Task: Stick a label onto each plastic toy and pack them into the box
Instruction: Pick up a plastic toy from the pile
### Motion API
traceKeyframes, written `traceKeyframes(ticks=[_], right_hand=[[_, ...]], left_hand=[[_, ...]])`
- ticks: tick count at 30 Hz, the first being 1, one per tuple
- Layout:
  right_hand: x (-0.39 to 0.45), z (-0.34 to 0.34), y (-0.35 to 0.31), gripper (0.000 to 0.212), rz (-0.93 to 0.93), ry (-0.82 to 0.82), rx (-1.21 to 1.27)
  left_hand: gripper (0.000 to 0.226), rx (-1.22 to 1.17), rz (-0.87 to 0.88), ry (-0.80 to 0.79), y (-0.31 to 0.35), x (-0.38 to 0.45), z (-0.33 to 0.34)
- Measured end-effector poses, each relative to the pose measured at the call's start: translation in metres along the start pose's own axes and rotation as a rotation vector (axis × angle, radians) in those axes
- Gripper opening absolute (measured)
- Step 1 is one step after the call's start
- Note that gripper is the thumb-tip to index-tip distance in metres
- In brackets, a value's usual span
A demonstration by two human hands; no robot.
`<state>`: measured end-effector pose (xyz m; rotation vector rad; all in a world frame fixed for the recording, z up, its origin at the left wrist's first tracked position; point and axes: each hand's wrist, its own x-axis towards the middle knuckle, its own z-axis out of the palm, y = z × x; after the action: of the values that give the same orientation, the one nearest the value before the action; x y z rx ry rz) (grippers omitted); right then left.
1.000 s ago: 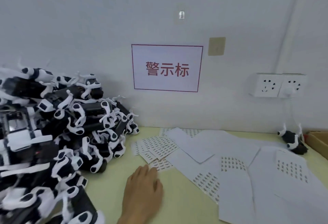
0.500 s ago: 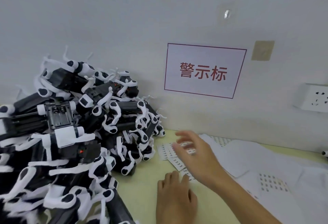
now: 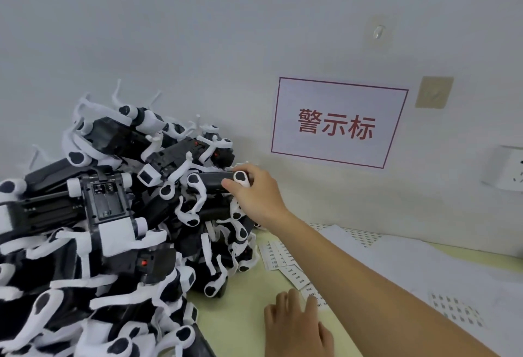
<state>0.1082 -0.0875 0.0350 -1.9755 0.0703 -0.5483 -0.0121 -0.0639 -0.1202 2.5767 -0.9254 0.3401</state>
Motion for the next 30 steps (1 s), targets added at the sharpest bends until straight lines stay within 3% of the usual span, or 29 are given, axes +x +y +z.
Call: traceKeyframes(ticks=[5, 8, 12, 16, 25, 27, 30], right_hand=[[-0.018, -0.020, 0.003, 0.011, -0.101, 0.232, 0.013], [-0.028, -0.041, 0.007, 0.006, -0.029, 0.344, 0.111], [-0.049, -0.074, 0.019, 0.011, 0.186, 0.327, 0.377], [-0.086, -0.106, 0.051, 0.012, 0.291, 0.332, 0.388], [-0.183, -0.148, 0.121, 0.010, 0.493, 0.495, 0.442], [-0.197, -0.155, 0.126, 0.002, 0.501, 0.533, 0.445], [-0.218, -0.168, 0.131, 0.013, 0.410, 0.529, 0.270]], left_hand=[[0.037, 0.008, 0.001, 0.047, -0.001, -0.001, 0.003], [0.043, -0.012, -0.007, 0.012, -0.002, -0.001, 0.002], [0.046, -0.050, -0.047, 0.028, 0.001, 0.000, 0.001], [0.038, -0.053, -0.115, -0.053, 0.003, 0.000, -0.003], [0.033, -0.172, -0.166, 0.084, -0.002, 0.001, 0.001], [0.031, -0.211, -0.164, 0.062, -0.003, 0.001, 0.000], [0.024, -0.362, -0.165, 0.073, -0.003, 0.002, -0.001]])
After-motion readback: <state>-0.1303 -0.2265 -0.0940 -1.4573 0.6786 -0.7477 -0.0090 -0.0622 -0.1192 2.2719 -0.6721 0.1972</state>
